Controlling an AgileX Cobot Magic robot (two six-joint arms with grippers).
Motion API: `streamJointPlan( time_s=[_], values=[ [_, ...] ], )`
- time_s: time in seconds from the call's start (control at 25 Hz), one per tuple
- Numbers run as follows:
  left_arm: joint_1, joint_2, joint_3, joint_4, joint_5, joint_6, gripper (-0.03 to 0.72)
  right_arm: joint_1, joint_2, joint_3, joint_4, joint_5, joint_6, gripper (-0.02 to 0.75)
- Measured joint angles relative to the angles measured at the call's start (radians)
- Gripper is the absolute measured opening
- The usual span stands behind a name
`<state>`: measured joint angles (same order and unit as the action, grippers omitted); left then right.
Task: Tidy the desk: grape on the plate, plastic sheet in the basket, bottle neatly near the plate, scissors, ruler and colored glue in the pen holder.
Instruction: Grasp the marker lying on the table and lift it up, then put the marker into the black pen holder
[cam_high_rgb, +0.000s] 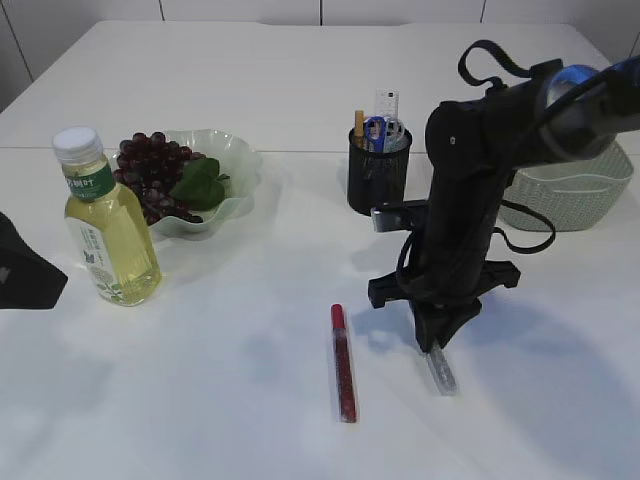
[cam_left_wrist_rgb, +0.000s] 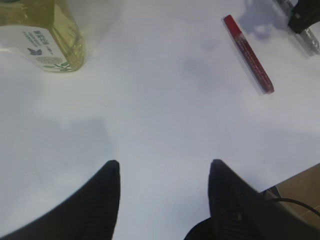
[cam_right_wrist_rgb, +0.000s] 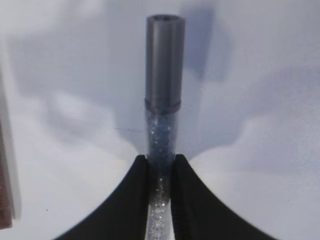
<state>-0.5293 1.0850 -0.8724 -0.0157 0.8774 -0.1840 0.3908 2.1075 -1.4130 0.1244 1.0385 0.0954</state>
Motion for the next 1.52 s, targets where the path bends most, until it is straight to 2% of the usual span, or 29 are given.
streamJointPlan(
  time_s=[0.24,0.44,0.8,1.16,1.52],
  values=[
    [0.000,0.000,0.000,0.000,-0.002,0.000,0.415,0.002,-0.114,0.113,-0.016,-0.109,-0.095,0.122],
    [0.000,0.000,0.000,0.000,-0.014,0.000,0.415,0.002,-0.191,0.245,-0.016,-0.288,-0.135,0.122],
    [0.000,0.000,0.000,-0.002,-0.020,0.000,0.415,0.002,-0.358,0.267,-0.036,-0.551,-0.150,0.122],
    [0.000,0.000,0.000,-0.003,-0.020,0.000,0.415,-0.003,-0.364,0.124,-0.111,-0.760,-0.154,0.122],
    [0.000,0.000,0.000,-0.005,-0.020,0.000,0.415,-0.060,-0.177,-0.163,-0.117,-0.848,-0.155,0.121]
  ],
)
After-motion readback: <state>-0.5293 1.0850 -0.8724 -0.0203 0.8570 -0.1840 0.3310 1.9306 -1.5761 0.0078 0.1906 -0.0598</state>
